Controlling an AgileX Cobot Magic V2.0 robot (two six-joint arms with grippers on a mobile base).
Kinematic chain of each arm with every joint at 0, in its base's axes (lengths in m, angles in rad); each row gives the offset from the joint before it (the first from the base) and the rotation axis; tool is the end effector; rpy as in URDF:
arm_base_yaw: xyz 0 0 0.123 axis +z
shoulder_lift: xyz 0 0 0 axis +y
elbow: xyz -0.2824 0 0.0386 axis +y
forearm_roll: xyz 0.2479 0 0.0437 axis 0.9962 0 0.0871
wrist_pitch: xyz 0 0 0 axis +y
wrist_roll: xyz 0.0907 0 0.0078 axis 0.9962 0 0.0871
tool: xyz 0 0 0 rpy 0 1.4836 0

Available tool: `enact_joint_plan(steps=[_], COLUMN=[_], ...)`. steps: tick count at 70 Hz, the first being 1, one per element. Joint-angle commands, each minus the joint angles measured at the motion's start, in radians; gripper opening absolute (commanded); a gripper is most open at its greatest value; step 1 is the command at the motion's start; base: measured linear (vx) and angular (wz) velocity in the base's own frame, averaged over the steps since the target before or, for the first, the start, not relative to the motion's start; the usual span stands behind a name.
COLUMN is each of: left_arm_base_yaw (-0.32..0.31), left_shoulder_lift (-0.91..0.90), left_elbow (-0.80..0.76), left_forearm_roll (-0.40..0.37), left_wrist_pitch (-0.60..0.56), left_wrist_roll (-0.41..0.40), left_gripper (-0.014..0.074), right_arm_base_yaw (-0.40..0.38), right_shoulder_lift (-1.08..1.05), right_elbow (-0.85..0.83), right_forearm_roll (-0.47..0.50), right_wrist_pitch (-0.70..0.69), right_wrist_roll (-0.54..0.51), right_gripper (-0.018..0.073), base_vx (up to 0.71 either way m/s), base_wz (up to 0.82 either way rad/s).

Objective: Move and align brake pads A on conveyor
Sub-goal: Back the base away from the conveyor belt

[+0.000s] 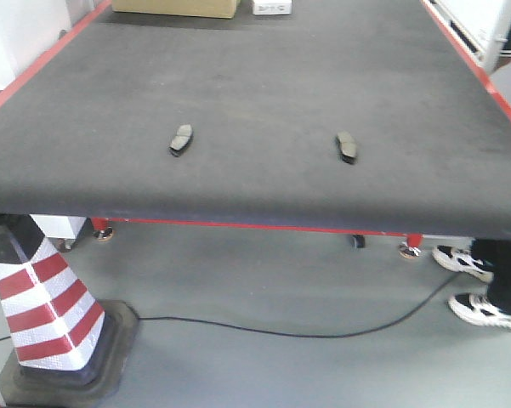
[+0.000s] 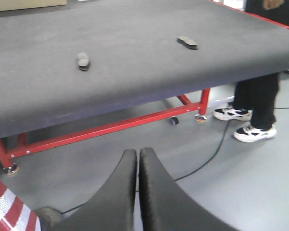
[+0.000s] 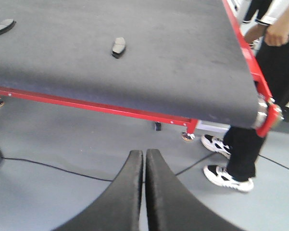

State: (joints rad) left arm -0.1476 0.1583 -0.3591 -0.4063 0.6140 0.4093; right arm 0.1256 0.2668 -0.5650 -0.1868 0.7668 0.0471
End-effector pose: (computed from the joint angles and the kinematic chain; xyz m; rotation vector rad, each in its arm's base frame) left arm 0.0428 -0.0274 0.2727 0.3608 1.8227 -0.2663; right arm 0.0470 -0.0059 0.3163 -0.1217 1.9377 -0.1007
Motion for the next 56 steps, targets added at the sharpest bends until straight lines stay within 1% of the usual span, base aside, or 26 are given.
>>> enact_joint_plan(steps=[1, 20, 56], left_arm_base_yaw=[-0.006, -0.006, -0.006], left_shoulder_lift=[0.016, 0.016, 0.016], left_elbow=[-0.022, -0.022, -0.022], left_forearm_roll=[-0.019, -0.019, -0.019], left_wrist_pitch=[-0.067, -0.067, -0.067], left_wrist_roll=[-0.001, -0.001, -0.001], left_gripper=[-0.0006, -0.0006, -0.0006], right_arm_base_yaw=[0.000, 0.000, 0.000], right_shoulder_lift=[0.013, 0.013, 0.013], right_elbow=[-0.025, -0.025, -0.025], right_forearm_roll=[-0.019, -0.019, -0.019], right_wrist_pitch=[-0.069, -0.069, -0.069], right_wrist_roll=[-0.003, -0.003, -0.003], right_gripper=[-0.0001, -0.0001, -0.0001], base_vx=[-0.19, -0.13, 0.00], base_wz=[-0.12, -0.12, -0.07])
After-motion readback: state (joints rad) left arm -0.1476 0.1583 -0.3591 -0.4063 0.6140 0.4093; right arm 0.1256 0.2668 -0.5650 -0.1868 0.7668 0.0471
